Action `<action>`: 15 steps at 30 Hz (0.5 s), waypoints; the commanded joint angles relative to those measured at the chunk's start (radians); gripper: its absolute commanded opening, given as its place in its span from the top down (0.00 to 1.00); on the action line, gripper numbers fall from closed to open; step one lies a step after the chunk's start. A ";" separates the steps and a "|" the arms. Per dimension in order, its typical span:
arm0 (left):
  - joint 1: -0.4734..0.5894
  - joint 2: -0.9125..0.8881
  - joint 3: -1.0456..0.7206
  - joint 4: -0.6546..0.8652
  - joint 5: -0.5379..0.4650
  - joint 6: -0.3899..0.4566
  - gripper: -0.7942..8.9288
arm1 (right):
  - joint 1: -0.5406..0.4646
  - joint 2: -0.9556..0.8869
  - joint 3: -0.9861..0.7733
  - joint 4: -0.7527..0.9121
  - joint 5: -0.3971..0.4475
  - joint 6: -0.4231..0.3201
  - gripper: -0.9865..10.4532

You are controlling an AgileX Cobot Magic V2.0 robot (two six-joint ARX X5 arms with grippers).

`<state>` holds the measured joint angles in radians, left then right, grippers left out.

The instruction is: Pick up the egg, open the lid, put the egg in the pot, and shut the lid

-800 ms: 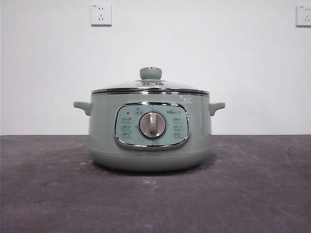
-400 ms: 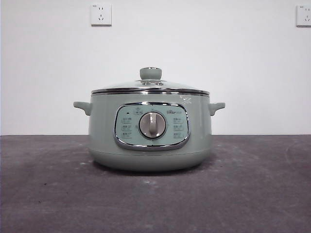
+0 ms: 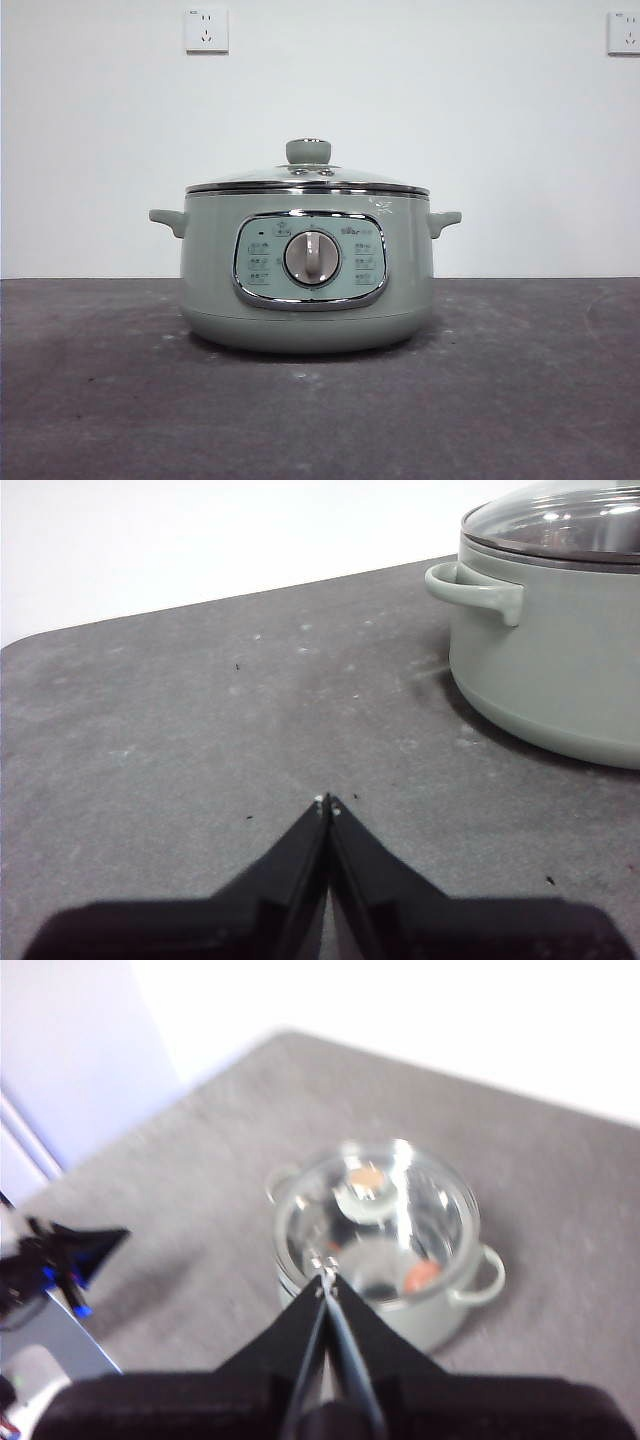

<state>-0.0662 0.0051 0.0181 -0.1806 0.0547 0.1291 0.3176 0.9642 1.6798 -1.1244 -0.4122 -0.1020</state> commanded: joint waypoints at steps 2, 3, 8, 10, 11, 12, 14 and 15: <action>0.003 -0.003 -0.014 0.001 -0.002 -0.008 0.92 | -0.093 -0.087 -0.088 0.068 -0.027 -0.050 0.91; 0.003 -0.003 -0.014 0.001 -0.002 -0.008 0.92 | -0.115 -0.118 -0.123 0.098 -0.027 -0.069 0.91; 0.003 -0.003 -0.014 0.001 -0.002 -0.008 0.92 | -0.186 -0.287 -0.362 0.322 -0.027 -0.086 0.91; 0.003 -0.003 -0.014 0.001 -0.002 -0.008 0.92 | -0.201 -0.360 -0.483 0.420 -0.024 -0.066 0.91; 0.003 -0.003 -0.014 0.001 -0.002 -0.008 0.92 | -0.207 -0.398 -0.548 0.467 -0.023 -0.051 0.91; 0.003 -0.003 -0.014 0.001 -0.002 -0.008 0.92 | -0.212 -0.434 -0.613 0.509 -0.021 -0.034 0.91; 0.003 -0.003 -0.014 0.001 -0.002 -0.008 0.92 | -0.218 -0.499 -0.731 0.568 0.011 -0.006 0.91; 0.003 -0.003 -0.014 0.001 -0.002 -0.008 0.92 | -0.219 -0.531 -0.792 0.587 0.039 0.006 0.91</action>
<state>-0.0662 0.0051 0.0181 -0.1806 0.0547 0.1291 0.1020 0.4534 0.9596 -0.5499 -0.3912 -0.1341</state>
